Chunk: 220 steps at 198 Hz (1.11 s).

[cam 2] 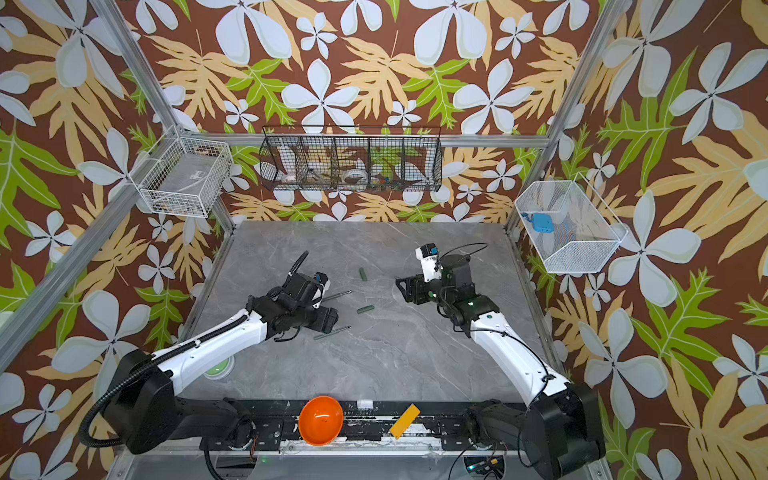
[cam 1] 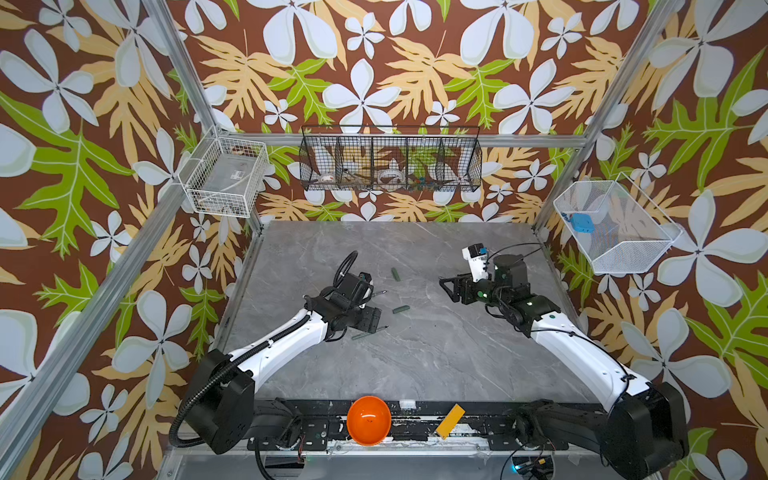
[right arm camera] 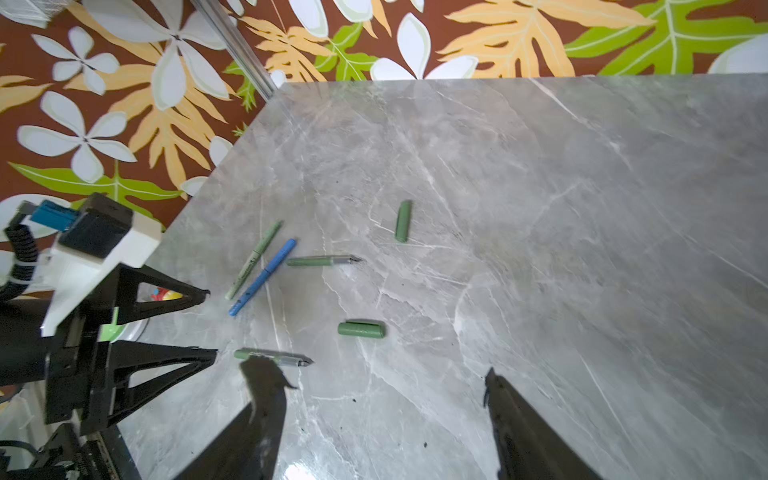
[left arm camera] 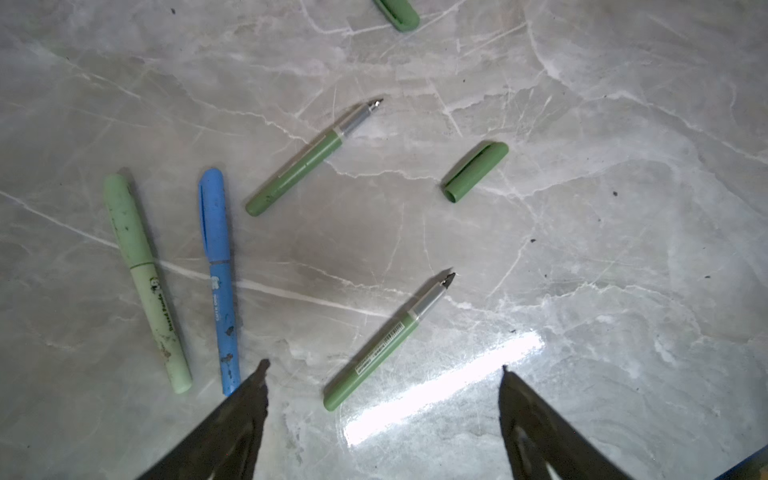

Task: Insert the pens into the pen caps
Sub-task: 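Move the left gripper over the green pen with exposed nib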

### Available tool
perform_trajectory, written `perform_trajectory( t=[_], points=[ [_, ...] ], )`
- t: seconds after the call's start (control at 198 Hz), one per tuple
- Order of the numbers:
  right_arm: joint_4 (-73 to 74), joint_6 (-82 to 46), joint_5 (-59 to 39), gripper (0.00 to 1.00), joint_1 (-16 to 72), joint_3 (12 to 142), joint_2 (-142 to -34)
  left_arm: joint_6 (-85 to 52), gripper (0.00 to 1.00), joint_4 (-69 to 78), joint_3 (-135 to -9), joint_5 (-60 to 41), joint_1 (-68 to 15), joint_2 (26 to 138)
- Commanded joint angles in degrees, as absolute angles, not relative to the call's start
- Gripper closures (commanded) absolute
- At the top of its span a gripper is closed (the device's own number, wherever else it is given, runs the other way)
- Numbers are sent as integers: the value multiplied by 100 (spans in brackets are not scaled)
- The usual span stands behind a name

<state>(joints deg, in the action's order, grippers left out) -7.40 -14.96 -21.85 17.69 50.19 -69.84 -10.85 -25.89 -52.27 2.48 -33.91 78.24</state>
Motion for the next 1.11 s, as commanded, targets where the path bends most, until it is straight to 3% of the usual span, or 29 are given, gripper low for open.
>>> perform_trajectory(
  t=[0.0,0.576,1.021,1.107],
  points=[
    [-817,-1468,-1850,17,1775,4962,-6928,-893,11,-2641,-5236,98,-3448,7912],
    [-885,-1449,-2018,17,1774,4810,-6857,-581,10,-3134,-5564,0,-3674,8839],
    [-721,-1538,-2241,19,1770,4781,-7080,-541,14,-2975,-5523,61,-3674,9410],
    [-721,-1538,-2241,19,1775,4781,-7082,-614,19,-2964,-5493,77,-3674,9489]
  ],
)
